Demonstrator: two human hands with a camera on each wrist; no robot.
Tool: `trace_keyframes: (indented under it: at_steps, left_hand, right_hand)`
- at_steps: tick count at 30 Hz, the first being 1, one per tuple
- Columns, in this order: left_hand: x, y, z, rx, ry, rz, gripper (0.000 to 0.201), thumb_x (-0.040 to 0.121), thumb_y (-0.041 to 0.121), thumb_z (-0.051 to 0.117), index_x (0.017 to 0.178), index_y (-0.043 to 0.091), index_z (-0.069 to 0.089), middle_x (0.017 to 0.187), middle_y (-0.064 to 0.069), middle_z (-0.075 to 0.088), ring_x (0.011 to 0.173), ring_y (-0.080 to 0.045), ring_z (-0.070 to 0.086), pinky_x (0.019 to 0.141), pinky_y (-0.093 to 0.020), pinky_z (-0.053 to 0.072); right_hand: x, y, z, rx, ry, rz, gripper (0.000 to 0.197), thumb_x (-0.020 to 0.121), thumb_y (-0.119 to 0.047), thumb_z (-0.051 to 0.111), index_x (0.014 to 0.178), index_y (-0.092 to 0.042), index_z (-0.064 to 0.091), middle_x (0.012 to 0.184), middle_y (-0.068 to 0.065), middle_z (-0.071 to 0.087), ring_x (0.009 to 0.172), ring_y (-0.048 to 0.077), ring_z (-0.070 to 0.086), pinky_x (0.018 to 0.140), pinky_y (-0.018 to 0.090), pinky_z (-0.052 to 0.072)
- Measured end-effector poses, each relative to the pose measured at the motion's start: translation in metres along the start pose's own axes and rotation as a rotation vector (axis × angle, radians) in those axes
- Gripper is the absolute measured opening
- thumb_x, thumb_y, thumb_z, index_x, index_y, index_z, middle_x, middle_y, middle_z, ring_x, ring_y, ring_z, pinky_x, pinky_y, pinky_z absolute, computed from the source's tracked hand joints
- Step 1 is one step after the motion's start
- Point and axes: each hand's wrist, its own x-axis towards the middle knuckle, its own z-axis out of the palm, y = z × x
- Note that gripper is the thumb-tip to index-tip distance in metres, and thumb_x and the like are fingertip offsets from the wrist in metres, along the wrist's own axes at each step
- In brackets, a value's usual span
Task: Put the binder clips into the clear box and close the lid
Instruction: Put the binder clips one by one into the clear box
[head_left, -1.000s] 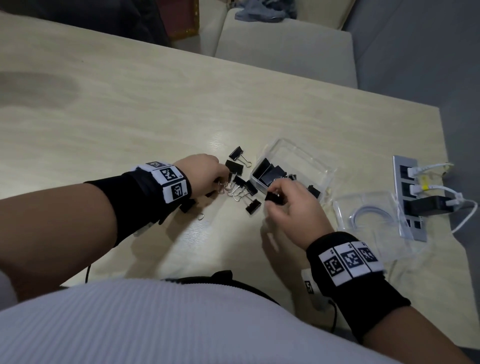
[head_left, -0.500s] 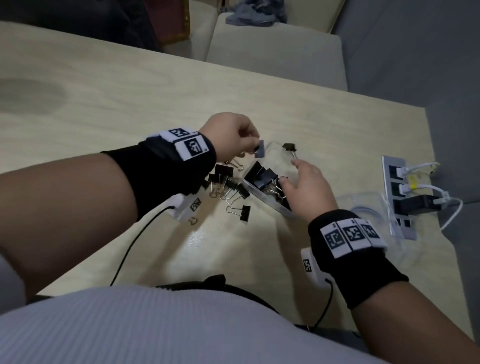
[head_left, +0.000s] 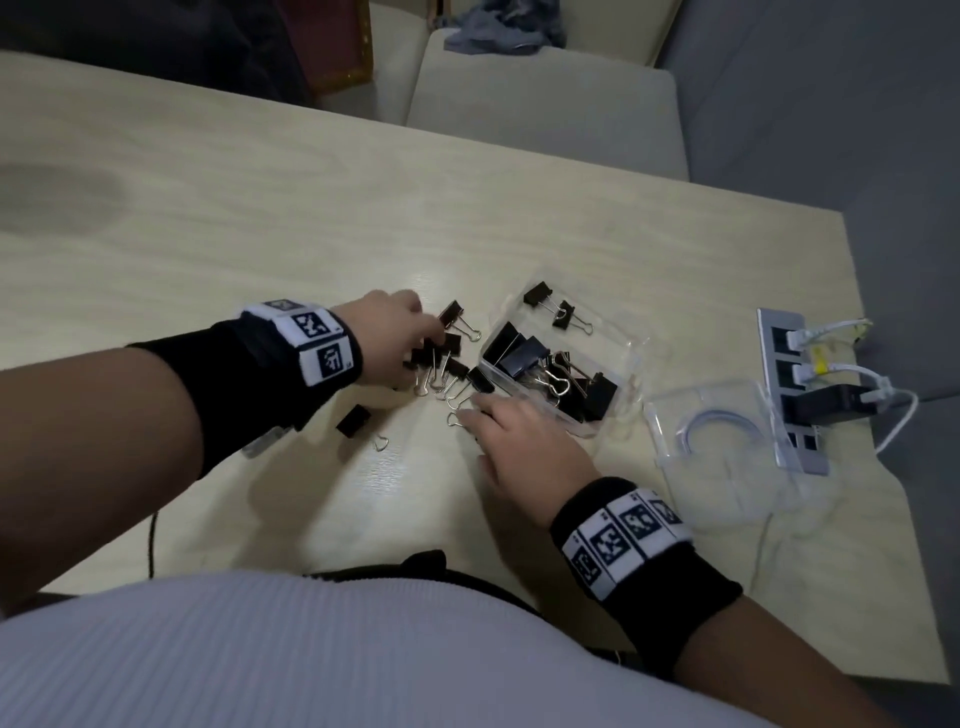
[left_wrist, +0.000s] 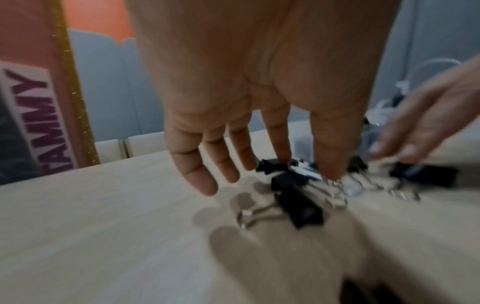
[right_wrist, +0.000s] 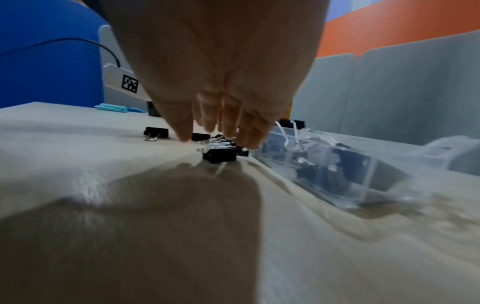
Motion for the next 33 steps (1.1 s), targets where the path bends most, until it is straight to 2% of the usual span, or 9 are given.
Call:
trace_keyframes:
  at_steps: [3, 7, 10, 13, 18, 24, 27, 30, 33]
  left_hand:
    - [-0.009, -0.003, 0.012, 0.08, -0.056, -0.021, 0.075, 0.07, 0.031, 0.069, 0.136, 0.036, 0.033, 0.119, -0.004, 0.048, 0.099, -0.028, 0.055, 0.078, -0.037, 0.05]
    - [-0.007, -0.002, 0.022, 0.063, -0.011, -0.024, 0.064, 0.074, 0.024, 0.067, 0.13, 0.023, 0.038, 0.118, -0.008, 0.054, 0.1, -0.032, 0.058, 0.08, -0.042, 0.052]
    - [-0.003, -0.003, 0.024, 0.044, 0.0, -0.027, 0.053, 0.075, 0.025, 0.067, 0.122, 0.018, 0.042, 0.116, -0.008, 0.056, 0.098, -0.032, 0.06, 0.08, -0.041, 0.052]
    - [-0.001, -0.002, 0.024, 0.011, 0.011, -0.028, 0.05, 0.072, 0.034, 0.071, 0.113, 0.016, 0.047, 0.109, -0.006, 0.055, 0.091, -0.029, 0.06, 0.076, -0.038, 0.052]
    - [0.002, -0.005, 0.015, -0.05, 0.046, -0.012, 0.034, 0.072, 0.035, 0.069, 0.101, 0.021, 0.059, 0.093, 0.002, 0.049, 0.079, -0.02, 0.051, 0.072, -0.035, 0.05]
    - [0.005, -0.001, -0.015, -0.13, 0.082, 0.014, 0.013, 0.074, 0.033, 0.065, 0.085, 0.026, 0.065, 0.089, 0.001, 0.057, 0.082, -0.021, 0.057, 0.077, -0.036, 0.051]
    - [0.01, 0.009, -0.032, -0.24, 0.153, 0.036, 0.015, 0.076, 0.033, 0.066, 0.087, 0.024, 0.066, 0.091, 0.001, 0.066, 0.084, -0.021, 0.06, 0.081, -0.035, 0.051]
    - [0.016, 0.024, -0.042, -0.432, 0.266, 0.05, 0.02, 0.078, 0.039, 0.07, 0.091, 0.027, 0.064, 0.091, 0.007, 0.068, 0.083, -0.015, 0.063, 0.082, -0.031, 0.051]
    - [0.022, 0.038, -0.046, -0.768, 0.281, 0.074, 0.036, 0.081, 0.033, 0.071, 0.115, 0.03, 0.06, 0.107, 0.007, 0.066, 0.089, -0.01, 0.068, 0.085, -0.036, 0.057]
  right_hand:
    - [0.005, -0.002, 0.009, -0.071, -0.086, 0.073, 0.054, 0.085, -0.013, 0.054, 0.136, -0.019, 0.041, 0.146, 0.007, 0.038, 0.128, 0.031, 0.036, 0.1, 0.044, 0.04]
    - [0.006, -0.003, 0.012, -0.09, -0.046, 0.068, 0.033, 0.087, -0.007, 0.047, 0.12, -0.014, 0.049, 0.124, 0.009, 0.047, 0.111, 0.031, 0.042, 0.084, 0.038, 0.043]
    - [0.007, -0.003, 0.013, -0.071, -0.061, 0.085, 0.028, 0.089, -0.006, 0.045, 0.116, -0.012, 0.048, 0.12, 0.009, 0.046, 0.11, 0.029, 0.04, 0.082, 0.035, 0.041]
    - [0.006, -0.002, 0.011, -0.012, -0.016, 0.094, 0.022, 0.089, -0.016, 0.048, 0.111, -0.015, 0.051, 0.116, 0.005, 0.049, 0.11, 0.026, 0.043, 0.084, 0.039, 0.049]
    - [0.004, 0.005, -0.014, 0.133, 0.203, 0.077, 0.024, 0.087, -0.027, 0.057, 0.108, -0.015, 0.059, 0.11, 0.002, 0.056, 0.105, 0.019, 0.05, 0.089, 0.032, 0.046]
    - [0.012, 0.036, -0.051, 0.34, 0.464, 0.391, 0.019, 0.085, -0.026, 0.063, 0.102, -0.017, 0.061, 0.103, -0.003, 0.05, 0.091, 0.012, 0.053, 0.08, 0.018, 0.034]
    - [0.019, 0.056, -0.063, 0.394, 0.586, 0.528, 0.017, 0.086, -0.029, 0.063, 0.1, -0.02, 0.061, 0.105, 0.0, 0.054, 0.094, 0.016, 0.059, 0.084, 0.022, 0.04]
    - [0.025, 0.064, -0.072, 0.389, 0.563, 0.597, 0.029, 0.089, -0.036, 0.059, 0.113, -0.019, 0.058, 0.119, 0.005, 0.054, 0.105, 0.019, 0.056, 0.089, 0.027, 0.04]
    - [0.027, 0.057, -0.072, 0.347, 0.531, 0.553, 0.033, 0.09, -0.033, 0.058, 0.118, -0.018, 0.056, 0.126, 0.007, 0.05, 0.115, 0.022, 0.049, 0.094, 0.026, 0.034]
